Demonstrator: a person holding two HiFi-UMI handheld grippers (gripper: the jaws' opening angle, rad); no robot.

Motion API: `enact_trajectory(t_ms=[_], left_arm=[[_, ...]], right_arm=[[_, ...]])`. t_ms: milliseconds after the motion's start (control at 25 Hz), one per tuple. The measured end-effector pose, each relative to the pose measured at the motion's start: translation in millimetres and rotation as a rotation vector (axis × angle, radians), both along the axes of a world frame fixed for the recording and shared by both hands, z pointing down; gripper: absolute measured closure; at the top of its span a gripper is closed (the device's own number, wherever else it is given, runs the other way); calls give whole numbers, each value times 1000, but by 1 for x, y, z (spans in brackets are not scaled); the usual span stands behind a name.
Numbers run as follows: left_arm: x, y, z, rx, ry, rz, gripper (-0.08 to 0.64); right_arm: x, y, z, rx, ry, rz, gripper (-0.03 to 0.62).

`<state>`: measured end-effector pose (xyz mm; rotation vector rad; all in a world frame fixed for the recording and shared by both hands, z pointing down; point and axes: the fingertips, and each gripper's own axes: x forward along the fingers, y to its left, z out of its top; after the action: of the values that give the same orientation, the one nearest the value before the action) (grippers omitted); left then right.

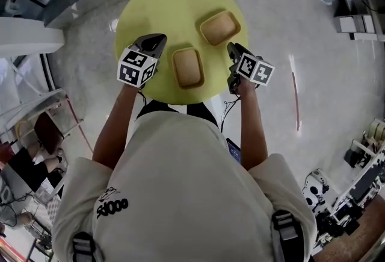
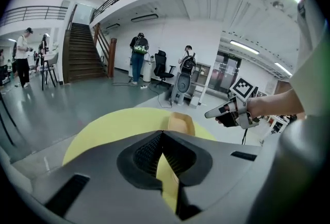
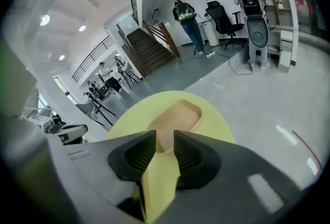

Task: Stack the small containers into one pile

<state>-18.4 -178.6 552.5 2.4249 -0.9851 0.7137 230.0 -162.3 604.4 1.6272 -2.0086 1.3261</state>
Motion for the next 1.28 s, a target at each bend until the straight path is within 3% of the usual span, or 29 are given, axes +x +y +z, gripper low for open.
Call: enact_trajectory(t_ms=[560,1280], left_arm=[[-18,1,20,-36,-66,-59,554],[-20,4,16,-20,-58,-82,554]], right_arm=[[1,-22,82,-207,-127,101,471],[7,-40,78,-147,-206,160,569]])
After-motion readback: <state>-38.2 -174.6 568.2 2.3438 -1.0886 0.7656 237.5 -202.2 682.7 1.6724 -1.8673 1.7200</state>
